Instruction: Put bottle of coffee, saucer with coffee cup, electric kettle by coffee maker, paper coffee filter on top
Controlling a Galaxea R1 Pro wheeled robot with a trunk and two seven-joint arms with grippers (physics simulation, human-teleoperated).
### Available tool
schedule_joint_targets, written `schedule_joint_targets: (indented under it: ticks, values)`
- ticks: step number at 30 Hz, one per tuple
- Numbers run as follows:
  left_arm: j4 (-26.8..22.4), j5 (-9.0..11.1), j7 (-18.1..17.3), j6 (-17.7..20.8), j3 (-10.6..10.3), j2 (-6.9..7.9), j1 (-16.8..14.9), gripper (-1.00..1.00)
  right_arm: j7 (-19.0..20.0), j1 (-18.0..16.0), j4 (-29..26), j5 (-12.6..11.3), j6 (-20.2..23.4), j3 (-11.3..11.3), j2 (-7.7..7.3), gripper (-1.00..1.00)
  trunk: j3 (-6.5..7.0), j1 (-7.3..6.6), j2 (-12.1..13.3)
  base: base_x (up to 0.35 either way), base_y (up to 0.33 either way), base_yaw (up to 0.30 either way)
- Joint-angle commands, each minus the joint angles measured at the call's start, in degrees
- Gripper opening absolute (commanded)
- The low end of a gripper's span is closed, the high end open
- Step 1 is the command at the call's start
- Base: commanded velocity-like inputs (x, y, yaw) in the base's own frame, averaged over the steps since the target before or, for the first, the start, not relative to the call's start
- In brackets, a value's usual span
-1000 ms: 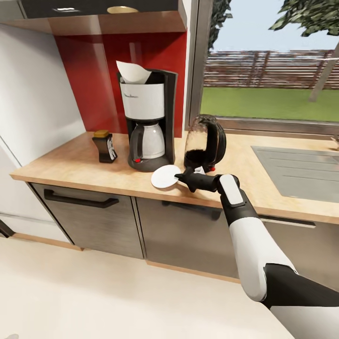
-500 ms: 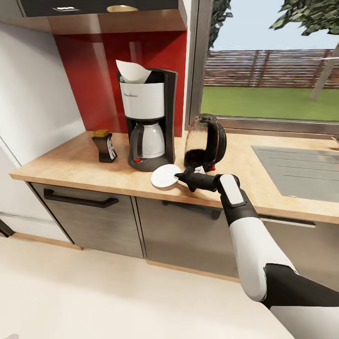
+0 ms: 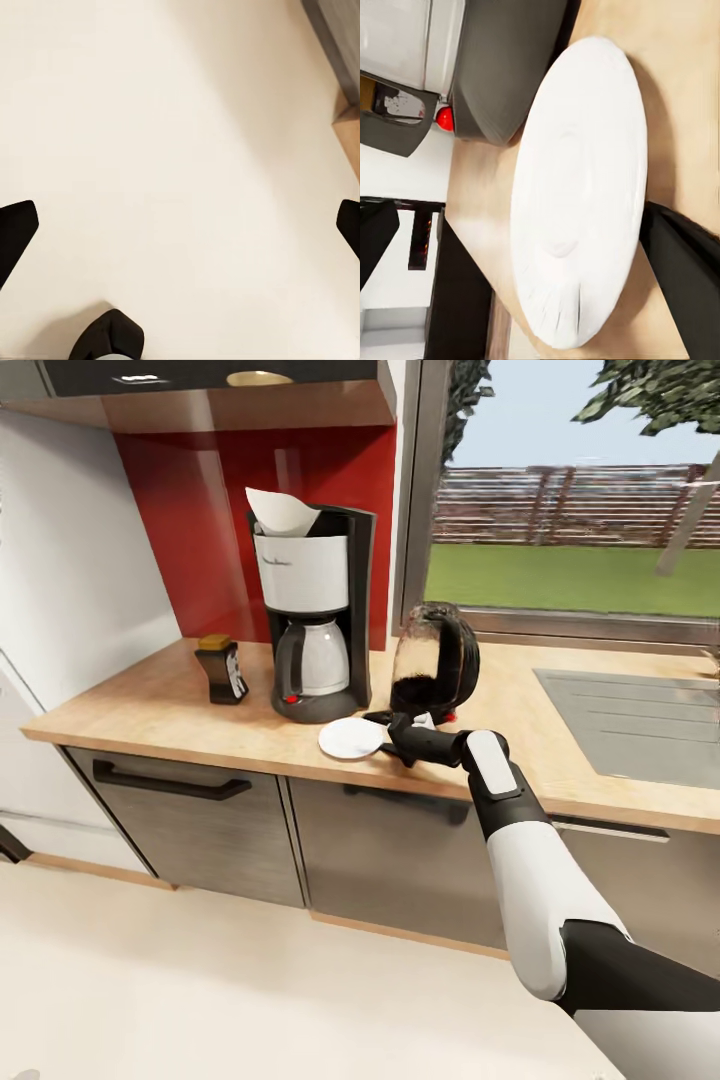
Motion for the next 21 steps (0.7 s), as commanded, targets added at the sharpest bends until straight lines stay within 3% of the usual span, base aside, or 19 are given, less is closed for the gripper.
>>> schedule_joint_targets:
  ticks: [1, 10, 17, 20, 21]
  values:
    - [-0.1, 0.5, 0.0, 0.5, 0.2, -0.01, 0.0, 1.0, -0.4, 0.0, 0.1, 2.1, 0.5, -0.2, 0.07, 1.0, -0.06, -0.01, 0.0, -0.173, -0.133, 0.0]
    - [-0.1, 0.5, 0.0, 0.5, 0.2, -0.01, 0.0, 1.0, -0.3, 0.0, -0.1, -0.7, 0.7, 0.0, 0.07, 1.0, -0.06, -0.01, 0.0, -0.144, -0.105, 0.0]
    - [-0.1, 0.5, 0.0, 0.5, 0.1, -0.01, 0.0, 1.0, 0.6, 0.0, -0.8, -1.2, 0.9, 0.3, 0.07, 1.0, -0.06, -0.01, 0.0, -0.238, -0.181, 0.0]
    - [-0.1, 0.4, 0.0, 0.5, 0.1, -0.01, 0.0, 1.0, 2.8, 0.0, -2.3, -1.2, 1.0, 0.3, 0.07, 1.0, -0.06, -0.01, 0.0, -0.168, -0.125, 0.0]
    - [-0.1, 0.5, 0.0, 0.5, 0.1, -0.01, 0.0, 1.0, 5.8, 0.0, -4.0, -1.2, 1.2, 0.6, 0.07, 1.0, -0.06, -0.01, 0.0, -0.069, -0.051, 0.0]
